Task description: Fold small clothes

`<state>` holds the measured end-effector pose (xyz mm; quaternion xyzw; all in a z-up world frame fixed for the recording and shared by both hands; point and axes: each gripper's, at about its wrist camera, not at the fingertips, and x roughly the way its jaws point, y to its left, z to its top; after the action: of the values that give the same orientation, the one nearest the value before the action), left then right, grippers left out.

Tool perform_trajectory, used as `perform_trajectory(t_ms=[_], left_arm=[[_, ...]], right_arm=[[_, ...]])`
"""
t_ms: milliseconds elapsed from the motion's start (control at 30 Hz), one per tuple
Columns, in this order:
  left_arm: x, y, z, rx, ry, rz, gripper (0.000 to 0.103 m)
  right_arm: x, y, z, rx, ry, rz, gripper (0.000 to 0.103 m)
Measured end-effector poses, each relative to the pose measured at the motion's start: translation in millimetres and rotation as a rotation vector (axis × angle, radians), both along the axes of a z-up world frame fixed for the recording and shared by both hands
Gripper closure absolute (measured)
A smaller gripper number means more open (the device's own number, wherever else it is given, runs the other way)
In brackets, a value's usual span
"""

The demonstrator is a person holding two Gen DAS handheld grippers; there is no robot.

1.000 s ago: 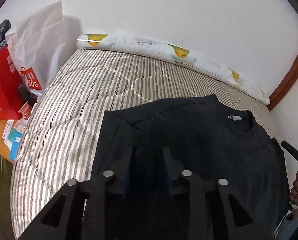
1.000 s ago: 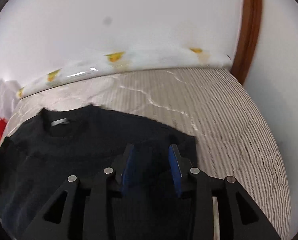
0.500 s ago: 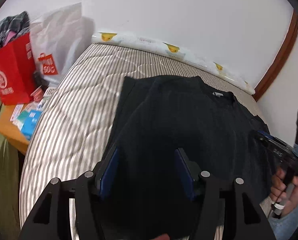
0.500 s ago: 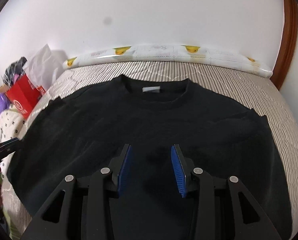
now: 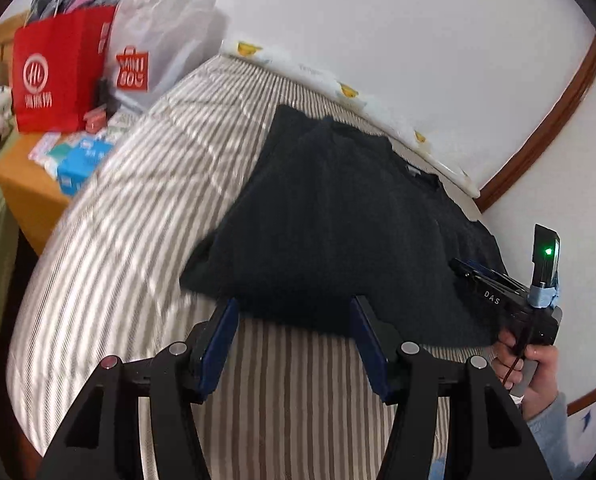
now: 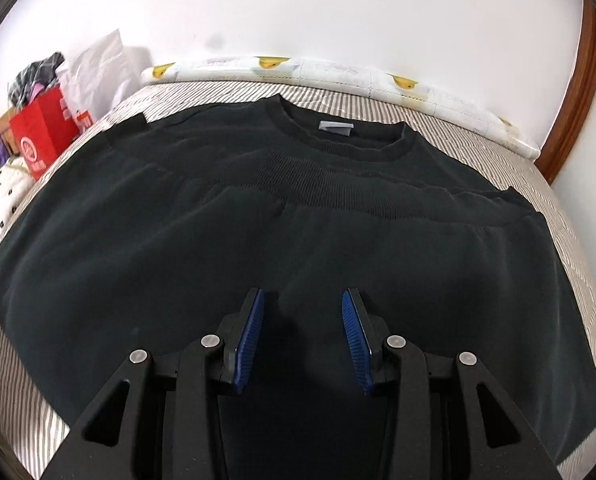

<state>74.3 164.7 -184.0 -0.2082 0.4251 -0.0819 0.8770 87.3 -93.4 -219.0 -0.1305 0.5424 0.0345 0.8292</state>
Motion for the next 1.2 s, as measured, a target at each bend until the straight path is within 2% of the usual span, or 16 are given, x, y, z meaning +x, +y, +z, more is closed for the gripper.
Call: perform_trajectory(t_ms=[100, 267, 467, 667, 767, 900, 933, 1000, 1100, 1200], left_arm=[[-0.7, 1.5, -11.0, -0.055, 0.022, 0.002, 0.048], [4.8, 1.1, -24.0, -0.166, 0.010, 0.010, 0.048], [9.4, 4.2, -28.4, -0.220, -0.024, 0.031, 0.048], [21.1, 15.4, -32.1, -0.306, -0.016, 0.047, 0.049], [27.6, 16.4, -33.7, -0.325, -0.010, 0.055, 0.049], [33.2, 12.2, -30.6, -0.305, 0.007, 0.073, 0.050], [33.7, 10.6, -29.2, -0.290, 0.012, 0.079, 0.054], [35.1, 4.5, -24.8, -0.199, 0.028, 0.097, 0.066], [31.2, -1.5, -15.6, -0.144, 0.005, 0.106, 0.078], [26.0, -10.8, 0.7, -0.075, -0.028, 0.107, 0.084]], right_arm=[[-12.6, -4.9, 5.5, 0.008, 0.010, 0.002, 0.063], [-39.0, -9.6, 10.3, 0.007, 0.019, 0.011, 0.062], [-60.1, -15.6, 16.8, 0.016, -0.001, 0.000, 0.062], [-73.0, -18.6, 23.0, 0.027, -0.013, 0.002, 0.062], [-75.6, -21.3, 26.9, 0.025, -0.011, 0.005, 0.062], [-78.7, -25.6, 32.0, 0.032, -0.011, -0.006, 0.062], [-79.3, -27.2, 33.3, 0.038, -0.011, -0.010, 0.062], [-80.2, -31.9, 36.4, 0.059, -0.007, -0.022, 0.062], [-82.3, -39.6, 42.0, 0.079, -0.014, -0.034, 0.062], [-85.3, -49.3, 48.6, 0.091, -0.032, -0.044, 0.062]])
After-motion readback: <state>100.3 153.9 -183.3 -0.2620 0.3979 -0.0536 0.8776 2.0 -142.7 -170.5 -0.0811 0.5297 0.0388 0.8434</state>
